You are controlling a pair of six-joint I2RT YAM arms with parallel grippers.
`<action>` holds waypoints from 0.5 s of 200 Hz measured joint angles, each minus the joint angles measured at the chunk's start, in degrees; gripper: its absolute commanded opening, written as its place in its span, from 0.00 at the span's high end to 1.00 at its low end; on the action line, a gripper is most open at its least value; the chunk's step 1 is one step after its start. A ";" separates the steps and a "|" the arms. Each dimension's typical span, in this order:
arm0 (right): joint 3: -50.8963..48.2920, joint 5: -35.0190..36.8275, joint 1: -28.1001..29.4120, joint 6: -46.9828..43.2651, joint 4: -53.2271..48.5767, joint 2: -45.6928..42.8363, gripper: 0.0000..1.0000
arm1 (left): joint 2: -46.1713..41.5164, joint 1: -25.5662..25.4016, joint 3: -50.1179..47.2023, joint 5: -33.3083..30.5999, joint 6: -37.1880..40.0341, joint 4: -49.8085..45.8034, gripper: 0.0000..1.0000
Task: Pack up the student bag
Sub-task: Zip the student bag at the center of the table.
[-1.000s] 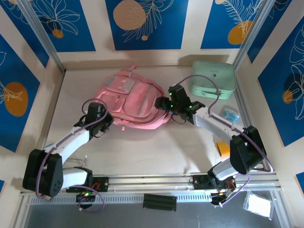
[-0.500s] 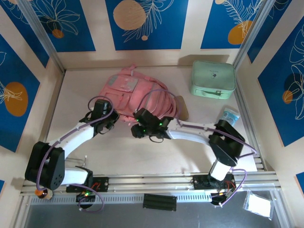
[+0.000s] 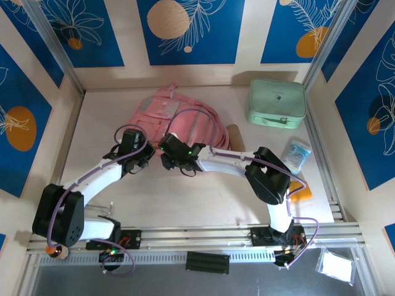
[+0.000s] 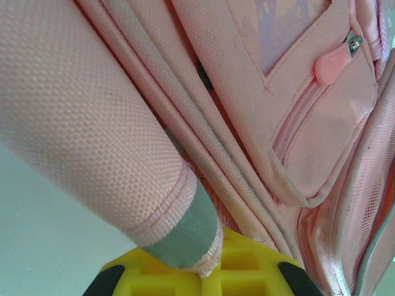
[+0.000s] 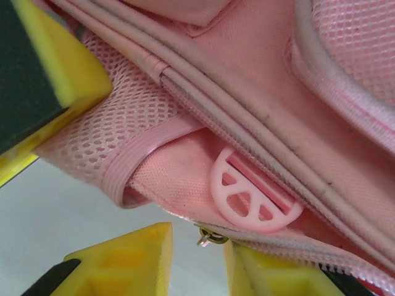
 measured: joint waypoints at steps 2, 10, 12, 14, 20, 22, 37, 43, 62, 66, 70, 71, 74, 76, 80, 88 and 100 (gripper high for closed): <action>0.11 0.02 0.00 0.04 -0.04 0.09 0.70 | 0.00 0.00 0.02 0.00 0.00 0.00 1.00; 0.37 0.22 0.02 0.24 -0.44 0.17 0.70 | -0.07 0.00 0.00 0.00 0.00 0.00 1.00; 0.39 0.24 0.02 0.22 -0.46 0.17 0.70 | -0.07 0.00 0.00 0.00 0.00 0.00 1.00; 0.42 0.26 0.02 0.24 -0.46 0.20 0.70 | -0.11 0.00 0.02 0.00 0.00 0.00 1.00; 0.44 0.42 0.02 0.44 -0.52 0.20 0.70 | -0.17 0.00 0.02 0.00 0.00 0.00 1.00; 0.46 0.44 0.02 0.44 -0.57 0.20 0.70 | -0.26 0.00 0.00 0.00 0.00 0.00 1.00; 0.85 0.79 0.02 0.90 -1.01 0.28 0.70 | -0.48 0.00 0.00 0.04 0.00 0.00 1.00; 1.05 0.85 0.02 1.09 -1.25 0.37 0.70 | -0.57 0.00 0.00 0.04 0.00 0.00 1.00; 1.60 1.25 0.02 1.40 -1.84 0.72 0.77 | -0.68 0.00 0.00 0.04 0.00 0.00 1.00; 1.62 1.29 0.00 1.60 -1.95 0.83 0.78 | -0.68 0.00 0.00 0.04 0.00 -0.02 1.00; 1.70 1.46 0.00 1.42 -2.12 0.96 0.79 | -0.68 0.00 0.00 0.04 0.00 -0.02 1.00; 1.73 1.51 0.00 1.55 -2.19 0.98 0.79 | -0.68 0.00 0.00 0.04 0.00 -0.02 1.00; 1.84 1.64 0.00 1.55 -2.32 1.09 0.79 | -0.68 0.00 0.00 0.04 0.00 -0.02 1.00; 1.95 1.70 0.00 1.46 -2.45 1.22 0.79 | -0.68 0.00 0.00 0.04 0.00 0.00 1.00; 2.19 1.81 0.00 1.57 -2.69 1.38 0.79 | -0.68 0.00 0.00 0.04 0.02 -0.02 1.00; 2.58 2.14 0.00 1.49 -3.13 1.75 0.80 | -0.68 0.00 0.02 0.04 0.02 -0.02 1.00; 2.64 2.36 0.00 1.49 -3.32 1.88 0.81 | -0.70 0.00 0.00 0.04 0.02 -0.02 1.00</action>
